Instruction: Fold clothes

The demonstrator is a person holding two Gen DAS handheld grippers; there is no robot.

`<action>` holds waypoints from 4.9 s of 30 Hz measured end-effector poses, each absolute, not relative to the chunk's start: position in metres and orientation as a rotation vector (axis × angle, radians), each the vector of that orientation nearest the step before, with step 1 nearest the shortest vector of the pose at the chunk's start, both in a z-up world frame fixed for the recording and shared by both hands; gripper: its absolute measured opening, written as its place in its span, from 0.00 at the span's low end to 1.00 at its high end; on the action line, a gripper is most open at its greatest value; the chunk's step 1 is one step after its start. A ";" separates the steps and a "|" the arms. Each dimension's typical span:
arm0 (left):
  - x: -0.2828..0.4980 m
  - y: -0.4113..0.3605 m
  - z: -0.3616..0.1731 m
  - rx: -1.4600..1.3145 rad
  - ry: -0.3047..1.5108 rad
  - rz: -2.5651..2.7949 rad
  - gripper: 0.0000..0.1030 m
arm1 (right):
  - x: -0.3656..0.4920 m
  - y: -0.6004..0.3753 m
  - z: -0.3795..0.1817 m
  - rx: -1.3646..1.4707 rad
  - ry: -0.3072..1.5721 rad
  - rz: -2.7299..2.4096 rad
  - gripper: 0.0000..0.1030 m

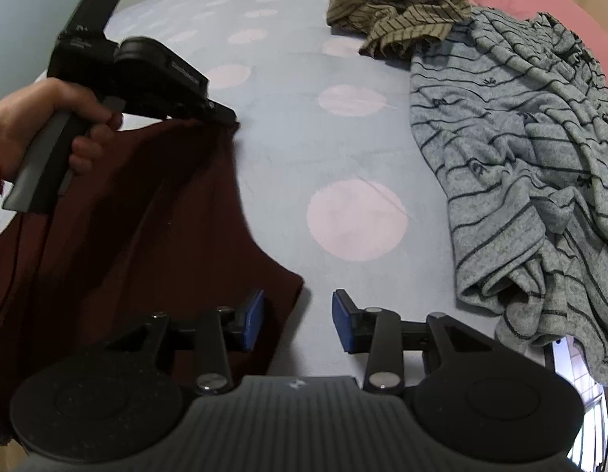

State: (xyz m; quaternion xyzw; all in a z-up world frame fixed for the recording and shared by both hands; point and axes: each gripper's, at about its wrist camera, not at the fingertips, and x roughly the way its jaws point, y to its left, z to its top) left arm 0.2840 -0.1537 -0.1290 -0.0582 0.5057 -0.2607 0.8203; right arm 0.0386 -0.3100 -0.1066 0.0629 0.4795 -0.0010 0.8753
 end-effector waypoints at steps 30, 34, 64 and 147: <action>-0.026 -0.057 -0.097 -0.145 1.204 -0.618 0.01 | -0.082 -0.268 -0.075 0.102 1.042 0.173 0.32; -0.035 -0.058 -0.113 -0.145 1.252 -0.631 0.01 | -0.111 -0.260 -0.105 0.129 1.166 0.198 0.32; -0.036 -0.053 -0.132 -0.144 1.272 -0.612 0.01 | -0.122 -0.263 -0.147 0.180 1.322 0.142 0.08; -0.094 0.134 -0.078 -0.224 0.901 -0.176 0.32 | -0.028 -0.114 -0.118 0.570 0.948 0.595 0.07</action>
